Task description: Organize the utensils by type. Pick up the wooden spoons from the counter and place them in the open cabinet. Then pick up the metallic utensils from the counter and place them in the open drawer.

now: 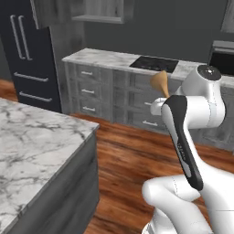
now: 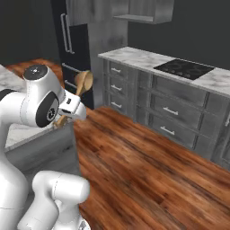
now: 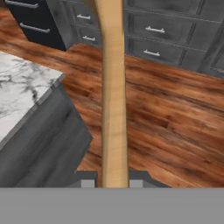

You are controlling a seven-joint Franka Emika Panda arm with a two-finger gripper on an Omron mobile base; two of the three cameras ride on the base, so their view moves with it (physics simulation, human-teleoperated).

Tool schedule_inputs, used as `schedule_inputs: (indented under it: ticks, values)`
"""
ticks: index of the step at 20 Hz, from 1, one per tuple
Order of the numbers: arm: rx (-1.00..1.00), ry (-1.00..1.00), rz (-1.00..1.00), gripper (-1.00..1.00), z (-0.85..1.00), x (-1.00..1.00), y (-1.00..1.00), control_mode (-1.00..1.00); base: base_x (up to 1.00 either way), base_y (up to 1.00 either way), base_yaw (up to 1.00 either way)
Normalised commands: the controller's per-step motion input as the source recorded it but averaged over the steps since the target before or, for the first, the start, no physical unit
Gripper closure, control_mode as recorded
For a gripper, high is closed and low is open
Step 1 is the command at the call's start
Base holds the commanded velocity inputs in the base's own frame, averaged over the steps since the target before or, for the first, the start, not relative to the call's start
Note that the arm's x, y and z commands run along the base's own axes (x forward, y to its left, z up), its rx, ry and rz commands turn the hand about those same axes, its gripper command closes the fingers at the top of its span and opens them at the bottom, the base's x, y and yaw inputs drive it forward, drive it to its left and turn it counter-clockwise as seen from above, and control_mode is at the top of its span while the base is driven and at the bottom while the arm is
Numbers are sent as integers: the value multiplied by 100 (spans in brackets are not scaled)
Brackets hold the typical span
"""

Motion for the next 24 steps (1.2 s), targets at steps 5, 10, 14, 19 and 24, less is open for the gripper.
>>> schedule_inputs:
  ticks: [5,10,14,19,24]
  values:
    - [0,0,0,100,0,0,0,100,44,-3,-25]
    - [0,0,0,100,0,0,0,100,63,-20,-17]
    - [0,0,0,100,0,0,0,100,89,-11,-14]
    - [0,0,0,100,0,0,0,100,100,0,-5]
    - [0,0,0,100,0,0,0,100,100,0,-3]
